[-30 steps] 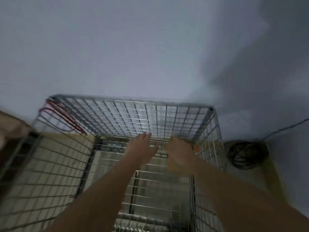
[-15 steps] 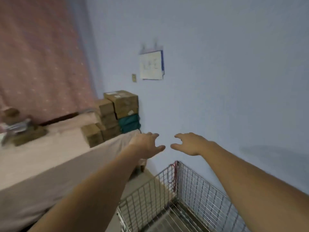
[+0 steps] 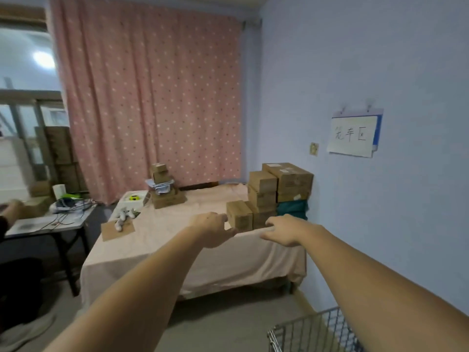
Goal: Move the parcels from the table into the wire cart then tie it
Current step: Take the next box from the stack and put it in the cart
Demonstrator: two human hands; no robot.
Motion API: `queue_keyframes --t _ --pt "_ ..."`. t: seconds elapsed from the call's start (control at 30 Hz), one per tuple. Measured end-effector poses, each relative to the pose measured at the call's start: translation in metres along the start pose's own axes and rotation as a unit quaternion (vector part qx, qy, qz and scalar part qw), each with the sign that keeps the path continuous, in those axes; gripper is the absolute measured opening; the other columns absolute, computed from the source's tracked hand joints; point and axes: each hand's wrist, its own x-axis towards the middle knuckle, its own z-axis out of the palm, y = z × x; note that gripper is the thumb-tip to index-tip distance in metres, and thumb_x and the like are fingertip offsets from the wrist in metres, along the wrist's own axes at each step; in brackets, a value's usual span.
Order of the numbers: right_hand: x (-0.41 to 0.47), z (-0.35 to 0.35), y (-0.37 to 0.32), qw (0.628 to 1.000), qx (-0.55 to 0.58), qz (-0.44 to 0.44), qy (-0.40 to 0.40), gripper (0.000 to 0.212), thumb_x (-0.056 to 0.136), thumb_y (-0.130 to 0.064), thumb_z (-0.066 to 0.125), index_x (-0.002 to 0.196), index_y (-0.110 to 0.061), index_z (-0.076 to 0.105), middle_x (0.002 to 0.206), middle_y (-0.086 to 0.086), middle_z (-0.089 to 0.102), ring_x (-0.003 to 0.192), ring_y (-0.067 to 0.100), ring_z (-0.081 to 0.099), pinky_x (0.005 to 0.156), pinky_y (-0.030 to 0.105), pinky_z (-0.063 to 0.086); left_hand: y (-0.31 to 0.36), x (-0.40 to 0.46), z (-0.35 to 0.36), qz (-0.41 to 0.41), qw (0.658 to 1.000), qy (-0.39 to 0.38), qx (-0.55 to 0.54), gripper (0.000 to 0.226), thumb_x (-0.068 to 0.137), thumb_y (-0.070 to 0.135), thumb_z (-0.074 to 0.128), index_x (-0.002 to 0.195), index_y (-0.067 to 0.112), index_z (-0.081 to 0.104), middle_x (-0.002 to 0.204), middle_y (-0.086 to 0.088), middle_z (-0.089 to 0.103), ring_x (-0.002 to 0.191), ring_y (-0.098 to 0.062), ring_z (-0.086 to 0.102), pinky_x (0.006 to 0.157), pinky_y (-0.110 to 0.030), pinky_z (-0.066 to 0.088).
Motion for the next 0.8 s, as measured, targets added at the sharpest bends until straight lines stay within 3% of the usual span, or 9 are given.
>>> queue_keyframes --t 0.17,0.37,0.53,0.63,0.8 --pt "0.046 -0.003 -0.038 1.0 -0.007 -0.008 -0.005 0.076 0.082 -0.076 0.044 0.142 -0.029 0.052 0.139 0.003 0.06 0.116 0.025 0.06 0.096 0.043 0.052 -0.052 0.024 0.001 -0.01 1.0 0.0 0.014 0.071 0.09 0.075 0.036 0.14 0.028 0.05 0.136 -0.004 0.06 0.116 -0.028 0.059 0.082 -0.037 0.041" --pt "0.124 -0.013 -0.052 1.0 -0.016 -0.021 -0.01 0.066 0.085 -0.071 0.045 0.132 -0.028 0.059 0.128 0.004 0.064 0.102 0.02 0.061 0.088 0.041 0.052 -0.088 0.077 0.004 -0.015 1.0 0.001 -0.01 0.069 0.093 0.072 0.038 0.14 0.023 0.051 0.133 -0.007 0.062 0.115 -0.029 0.058 0.084 -0.038 0.043" --pt "0.206 -0.021 -0.055 0.999 -0.037 -0.028 -0.015 0.074 0.089 -0.072 0.044 0.148 -0.027 0.048 0.146 0.005 0.055 0.12 0.023 0.057 0.083 0.036 0.044 -0.123 0.128 0.008 -0.032 0.999 -0.001 -0.024 0.067 0.093 0.07 0.039 0.139 0.022 0.052 0.133 -0.009 0.061 0.117 -0.03 0.057 0.082 -0.037 0.043" --pt "0.254 -0.025 -0.056 0.999 -0.032 -0.038 -0.021 0.074 0.09 -0.071 0.046 0.148 -0.024 0.049 0.146 0.005 0.056 0.114 0.02 0.056 0.083 0.034 0.043 -0.146 0.161 0.007 -0.044 0.999 0.005 -0.002 0.067 0.093 0.072 0.037 0.138 0.025 0.052 0.132 -0.007 0.062 0.117 -0.03 0.057 0.075 -0.035 0.035" --pt "0.331 -0.019 -0.063 0.999 -0.029 -0.029 -0.026 0.079 0.089 -0.073 0.045 0.15 -0.022 0.047 0.15 0.005 0.054 0.124 0.024 0.056 0.096 0.038 0.048 -0.186 0.224 0.012 -0.045 0.999 -0.013 0.018 0.068 0.092 0.073 0.034 0.138 0.027 0.052 0.131 -0.004 0.063 0.115 -0.029 0.058 0.075 -0.036 0.039"
